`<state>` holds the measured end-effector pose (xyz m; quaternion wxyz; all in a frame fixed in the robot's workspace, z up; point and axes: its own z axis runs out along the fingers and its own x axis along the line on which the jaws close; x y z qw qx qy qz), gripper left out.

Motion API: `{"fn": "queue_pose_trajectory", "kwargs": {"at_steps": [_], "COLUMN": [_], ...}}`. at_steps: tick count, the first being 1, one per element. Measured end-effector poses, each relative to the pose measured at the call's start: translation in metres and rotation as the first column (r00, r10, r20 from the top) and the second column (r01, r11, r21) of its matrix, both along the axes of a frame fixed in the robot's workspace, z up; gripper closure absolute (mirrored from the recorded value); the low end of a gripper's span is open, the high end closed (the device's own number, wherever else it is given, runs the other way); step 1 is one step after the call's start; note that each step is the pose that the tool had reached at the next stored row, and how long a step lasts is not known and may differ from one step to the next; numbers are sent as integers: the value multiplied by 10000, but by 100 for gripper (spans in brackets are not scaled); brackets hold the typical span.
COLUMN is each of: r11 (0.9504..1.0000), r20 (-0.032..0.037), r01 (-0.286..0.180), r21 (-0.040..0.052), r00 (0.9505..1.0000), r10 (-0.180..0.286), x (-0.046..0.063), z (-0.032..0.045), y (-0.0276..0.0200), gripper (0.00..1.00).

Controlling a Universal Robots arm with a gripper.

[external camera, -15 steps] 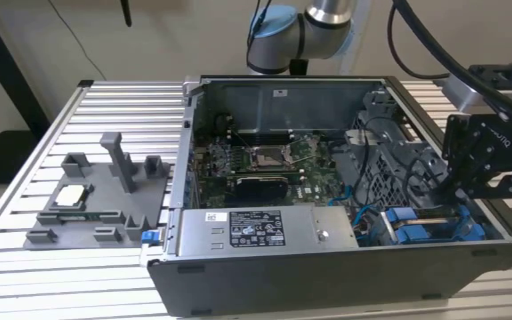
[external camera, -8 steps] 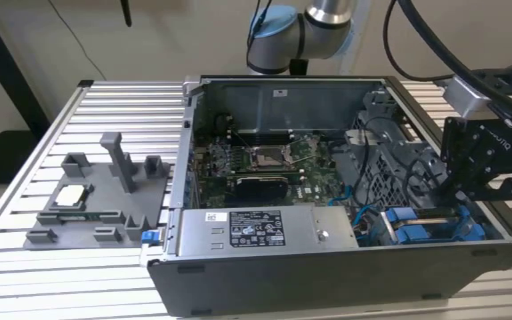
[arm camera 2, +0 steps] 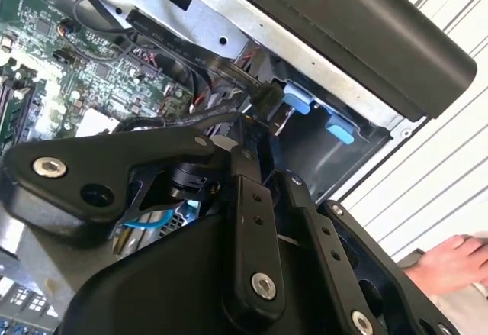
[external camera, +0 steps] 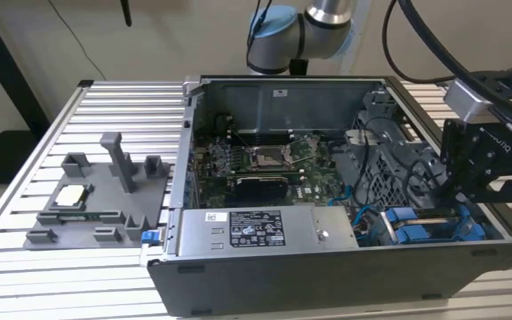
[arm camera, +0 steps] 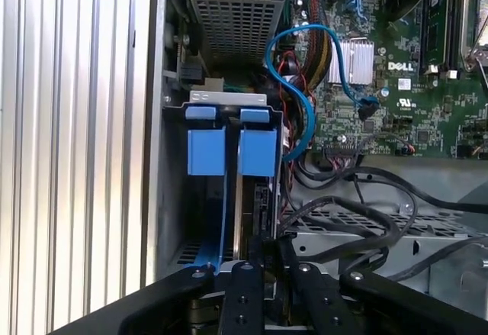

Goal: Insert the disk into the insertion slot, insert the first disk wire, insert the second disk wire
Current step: 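Insert the first disk wire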

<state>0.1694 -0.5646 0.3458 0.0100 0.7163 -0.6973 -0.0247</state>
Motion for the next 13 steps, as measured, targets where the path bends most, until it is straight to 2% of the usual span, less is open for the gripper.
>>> {"fn": "queue_pose_trajectory", "kwargs": {"at_steps": [13], "r11": [10000], "r20": [0], "r01": [48], "r21": [35], "r00": [10000], "r10": [-48], "x": [12], "z": [-35], "y": [-7], "gripper": [81]}}
